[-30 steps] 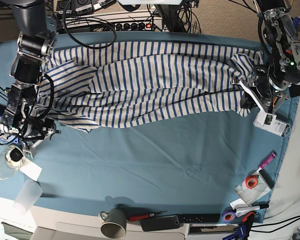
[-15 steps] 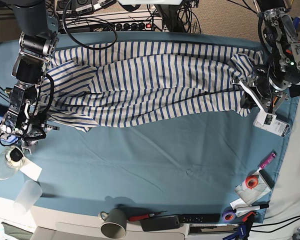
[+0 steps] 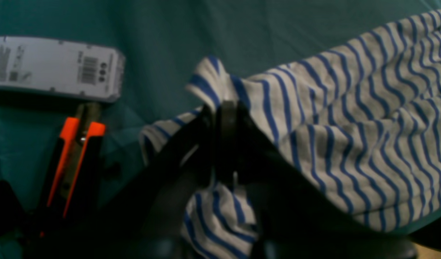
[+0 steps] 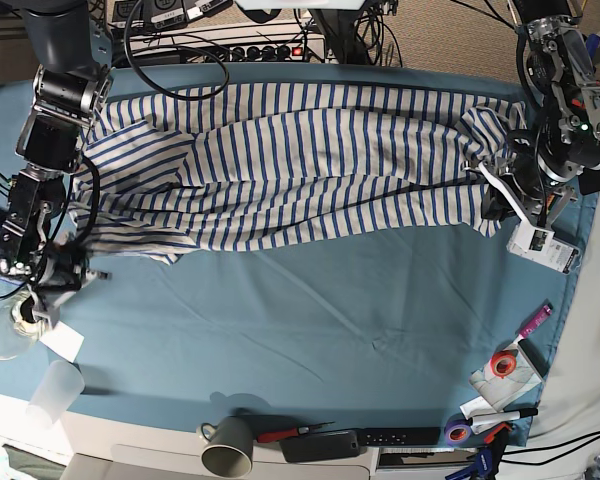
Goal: Fold the T-shirt properly
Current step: 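Drag the hem over onto the shoulder edge with both grippers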
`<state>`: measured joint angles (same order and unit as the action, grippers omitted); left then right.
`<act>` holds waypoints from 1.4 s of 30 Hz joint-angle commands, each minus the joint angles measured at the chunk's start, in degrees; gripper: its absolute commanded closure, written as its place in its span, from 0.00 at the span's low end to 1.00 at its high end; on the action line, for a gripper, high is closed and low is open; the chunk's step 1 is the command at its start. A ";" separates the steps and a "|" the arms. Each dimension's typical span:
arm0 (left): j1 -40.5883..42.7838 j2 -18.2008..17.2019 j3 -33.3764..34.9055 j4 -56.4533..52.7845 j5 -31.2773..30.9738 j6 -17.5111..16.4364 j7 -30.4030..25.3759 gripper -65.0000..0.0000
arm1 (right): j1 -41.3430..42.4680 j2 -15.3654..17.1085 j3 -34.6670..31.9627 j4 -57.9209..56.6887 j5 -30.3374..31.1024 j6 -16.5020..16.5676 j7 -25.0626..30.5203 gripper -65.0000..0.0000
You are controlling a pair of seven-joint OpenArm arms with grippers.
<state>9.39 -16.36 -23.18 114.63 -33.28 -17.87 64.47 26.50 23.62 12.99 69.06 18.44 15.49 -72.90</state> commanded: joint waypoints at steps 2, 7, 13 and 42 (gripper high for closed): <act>-0.50 -0.61 -0.31 0.87 -0.61 -0.20 -1.07 1.00 | 1.77 1.11 0.22 2.38 2.29 1.84 0.28 1.00; -0.48 -0.61 -0.31 0.87 -0.59 -0.22 -1.07 1.00 | 1.73 1.14 0.24 2.54 11.04 7.19 -3.28 1.00; 0.74 -0.63 -0.31 0.87 -0.59 -0.24 -0.76 1.00 | 0.92 1.16 0.24 2.56 20.13 10.80 -6.40 1.00; 7.54 -0.63 -0.33 1.55 -0.68 -0.20 2.01 1.00 | -33.75 9.25 23.23 32.39 52.78 21.20 -7.10 1.00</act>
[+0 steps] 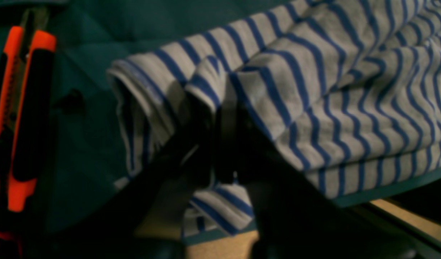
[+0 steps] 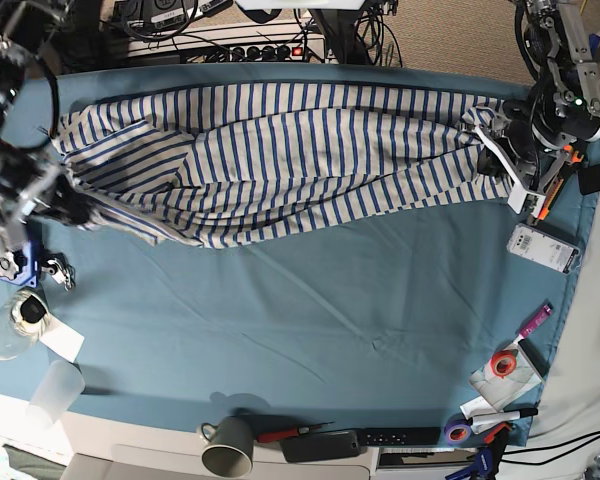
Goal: Fold the T-shirt properly
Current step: 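Drag the hem over onto the shoulder edge with both grippers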
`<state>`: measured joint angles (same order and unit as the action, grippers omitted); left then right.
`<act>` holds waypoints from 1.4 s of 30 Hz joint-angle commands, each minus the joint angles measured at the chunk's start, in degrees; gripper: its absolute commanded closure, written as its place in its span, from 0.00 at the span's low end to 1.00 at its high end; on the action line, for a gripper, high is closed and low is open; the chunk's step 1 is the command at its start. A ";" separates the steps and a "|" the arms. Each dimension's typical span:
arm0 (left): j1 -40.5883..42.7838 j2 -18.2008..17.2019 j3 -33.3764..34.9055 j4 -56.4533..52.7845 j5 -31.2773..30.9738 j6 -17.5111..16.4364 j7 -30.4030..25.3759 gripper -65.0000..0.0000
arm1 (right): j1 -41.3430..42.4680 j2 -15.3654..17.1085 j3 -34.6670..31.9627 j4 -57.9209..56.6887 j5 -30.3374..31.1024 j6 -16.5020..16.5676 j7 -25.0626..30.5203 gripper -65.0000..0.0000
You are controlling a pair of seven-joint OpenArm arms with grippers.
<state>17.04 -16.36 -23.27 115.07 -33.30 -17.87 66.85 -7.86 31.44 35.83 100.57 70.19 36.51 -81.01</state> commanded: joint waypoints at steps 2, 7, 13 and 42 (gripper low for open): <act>0.50 -0.63 -0.24 1.66 -0.63 -0.17 -0.33 1.00 | -2.25 1.42 4.74 1.07 0.98 0.13 1.01 1.00; 3.67 -0.61 -0.24 5.09 -0.61 -0.20 -0.39 1.00 | -8.94 1.40 11.93 1.05 0.96 0.13 1.01 1.00; 7.17 -0.61 -0.24 8.98 -0.55 -0.20 -0.37 1.00 | -10.25 1.40 14.53 1.05 0.74 0.13 1.01 1.00; 6.93 -3.80 -0.28 4.09 13.38 0.04 -3.19 1.00 | -10.38 -5.22 14.53 1.05 -25.53 -7.78 3.19 1.00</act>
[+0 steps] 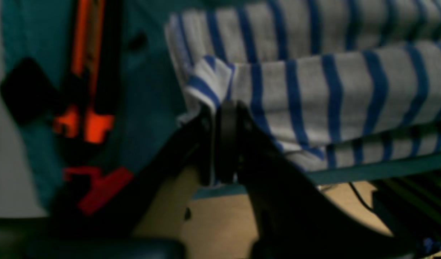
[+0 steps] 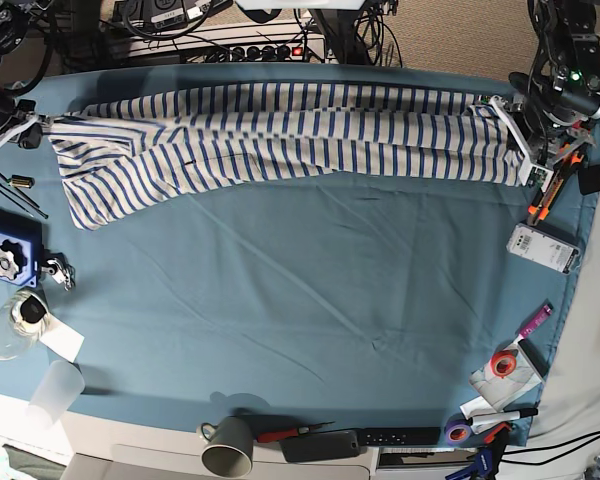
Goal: Fold the T-shirt properly
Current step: 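Drag the hem over onto the shoulder edge with both grippers, then hold both ends of the folded striped strip with both grippers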
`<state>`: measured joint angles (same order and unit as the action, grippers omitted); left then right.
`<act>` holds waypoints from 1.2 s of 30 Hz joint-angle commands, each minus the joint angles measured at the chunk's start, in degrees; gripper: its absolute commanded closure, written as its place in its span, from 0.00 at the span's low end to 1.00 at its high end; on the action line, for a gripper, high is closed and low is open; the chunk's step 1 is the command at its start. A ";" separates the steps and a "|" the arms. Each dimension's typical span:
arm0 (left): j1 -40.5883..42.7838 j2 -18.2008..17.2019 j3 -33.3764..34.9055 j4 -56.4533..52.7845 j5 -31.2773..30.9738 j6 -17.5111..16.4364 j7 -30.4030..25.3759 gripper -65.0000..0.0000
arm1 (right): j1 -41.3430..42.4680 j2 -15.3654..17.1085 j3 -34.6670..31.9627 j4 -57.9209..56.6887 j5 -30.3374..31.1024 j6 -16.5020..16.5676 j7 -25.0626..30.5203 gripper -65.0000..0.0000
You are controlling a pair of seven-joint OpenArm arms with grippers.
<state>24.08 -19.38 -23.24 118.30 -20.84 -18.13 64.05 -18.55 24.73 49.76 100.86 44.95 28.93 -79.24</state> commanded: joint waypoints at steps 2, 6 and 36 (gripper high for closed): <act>-0.13 -0.79 -0.31 0.13 0.92 0.31 -0.68 1.00 | 0.28 1.49 0.61 0.76 -1.70 -1.03 2.16 1.00; -0.33 -0.79 -0.31 0.09 0.94 0.33 -0.70 1.00 | 0.31 1.49 0.61 0.70 -6.32 -3.04 3.50 1.00; 0.94 -0.76 -0.31 7.80 1.18 3.13 2.36 0.64 | 0.31 1.79 0.61 0.72 -0.96 0.85 1.29 0.70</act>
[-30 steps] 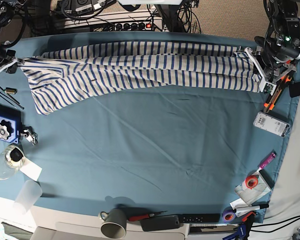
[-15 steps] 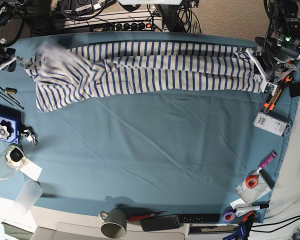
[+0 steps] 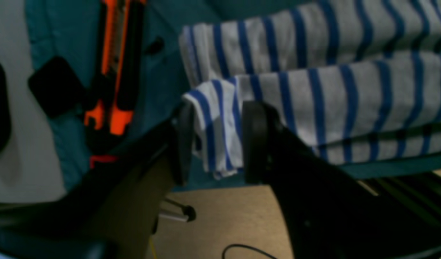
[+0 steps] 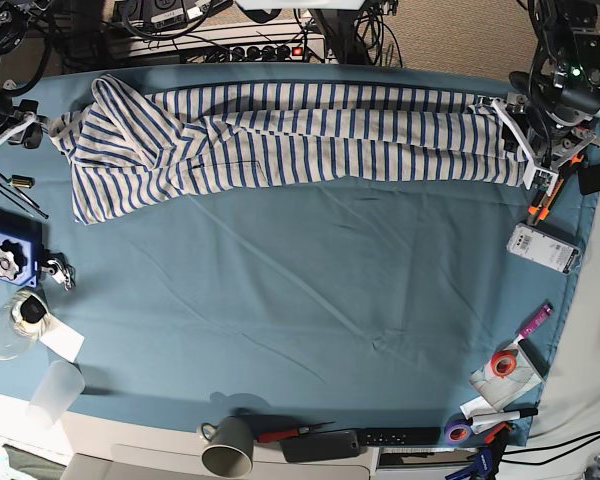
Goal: Fold the T-shirt properly
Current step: 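Hold both ends of the folded striped strip with both grippers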
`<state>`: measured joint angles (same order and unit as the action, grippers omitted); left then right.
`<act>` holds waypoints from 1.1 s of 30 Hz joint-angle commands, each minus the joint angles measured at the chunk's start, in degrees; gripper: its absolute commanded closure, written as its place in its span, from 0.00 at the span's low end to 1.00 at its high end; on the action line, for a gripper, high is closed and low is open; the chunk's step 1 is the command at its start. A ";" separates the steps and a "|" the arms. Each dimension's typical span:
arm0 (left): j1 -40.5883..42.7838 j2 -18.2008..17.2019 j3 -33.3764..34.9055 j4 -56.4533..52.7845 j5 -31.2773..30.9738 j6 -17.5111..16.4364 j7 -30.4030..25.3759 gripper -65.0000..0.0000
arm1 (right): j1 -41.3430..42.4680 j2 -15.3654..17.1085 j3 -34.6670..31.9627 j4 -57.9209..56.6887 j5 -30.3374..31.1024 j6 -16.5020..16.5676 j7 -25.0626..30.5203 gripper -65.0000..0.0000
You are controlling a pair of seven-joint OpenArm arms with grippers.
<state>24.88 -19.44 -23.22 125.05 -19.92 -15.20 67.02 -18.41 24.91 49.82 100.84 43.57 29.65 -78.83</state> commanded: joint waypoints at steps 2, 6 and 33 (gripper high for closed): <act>1.25 -0.70 -0.33 1.68 2.36 0.35 -0.79 0.64 | 0.17 1.62 0.55 0.74 0.31 0.13 0.87 0.70; 2.91 -0.72 -0.33 1.77 6.03 0.37 -3.21 0.54 | 0.17 1.60 0.55 0.74 0.31 0.13 1.20 0.70; -2.23 -0.55 -0.33 -15.69 -9.81 3.30 -0.61 0.52 | 0.17 1.60 0.52 0.74 -1.40 2.64 1.95 0.69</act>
<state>22.44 -19.55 -23.53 109.45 -29.87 -11.88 65.43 -18.44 24.82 49.82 100.84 41.98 32.14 -77.69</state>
